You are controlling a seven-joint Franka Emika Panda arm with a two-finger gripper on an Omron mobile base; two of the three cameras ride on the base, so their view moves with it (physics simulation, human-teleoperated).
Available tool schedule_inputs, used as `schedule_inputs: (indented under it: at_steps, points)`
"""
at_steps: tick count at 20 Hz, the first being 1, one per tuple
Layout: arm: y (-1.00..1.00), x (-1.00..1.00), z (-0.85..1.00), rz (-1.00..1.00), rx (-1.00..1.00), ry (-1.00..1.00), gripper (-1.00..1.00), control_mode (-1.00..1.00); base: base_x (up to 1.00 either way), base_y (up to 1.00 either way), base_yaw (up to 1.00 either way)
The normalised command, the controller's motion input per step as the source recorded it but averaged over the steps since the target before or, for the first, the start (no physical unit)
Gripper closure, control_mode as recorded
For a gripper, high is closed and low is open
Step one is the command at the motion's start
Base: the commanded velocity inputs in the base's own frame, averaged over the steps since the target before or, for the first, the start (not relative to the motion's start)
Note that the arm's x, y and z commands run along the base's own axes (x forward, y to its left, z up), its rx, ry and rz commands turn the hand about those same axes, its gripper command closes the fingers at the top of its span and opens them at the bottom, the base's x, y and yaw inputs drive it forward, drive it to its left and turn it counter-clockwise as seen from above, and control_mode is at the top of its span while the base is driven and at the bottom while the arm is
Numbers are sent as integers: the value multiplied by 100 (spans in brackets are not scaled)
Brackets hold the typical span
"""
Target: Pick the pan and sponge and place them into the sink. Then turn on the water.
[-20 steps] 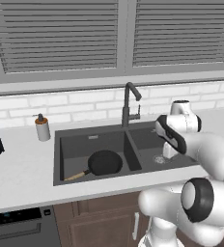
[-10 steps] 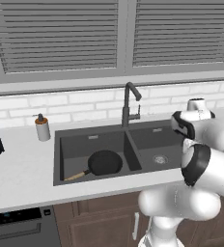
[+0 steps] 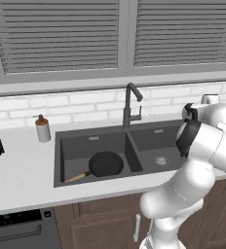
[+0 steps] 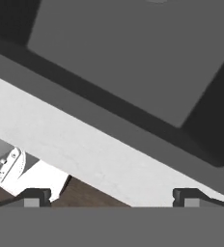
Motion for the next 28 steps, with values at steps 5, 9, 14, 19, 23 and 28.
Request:
schedule_inputs:
  at_steps: [5,9,14,19,23,28]
  points:
    - [-7,2,0,0,0,2,-100,-100,0,0,0]
    - [0,2,-12,0,0,0,-100,-100,0,0,0]
    - [-6,0,-11,-4,0,-1,-100,-100,0,0,0]
    - [-11,0,-4,-8,0,0,-100,-100,0,0,0]
    - [-37,0,-12,-17,-3,0,-100,-100,0,0,0]
    - [-38,9,-16,-22,-10,1,-100,-100,0,0,0]
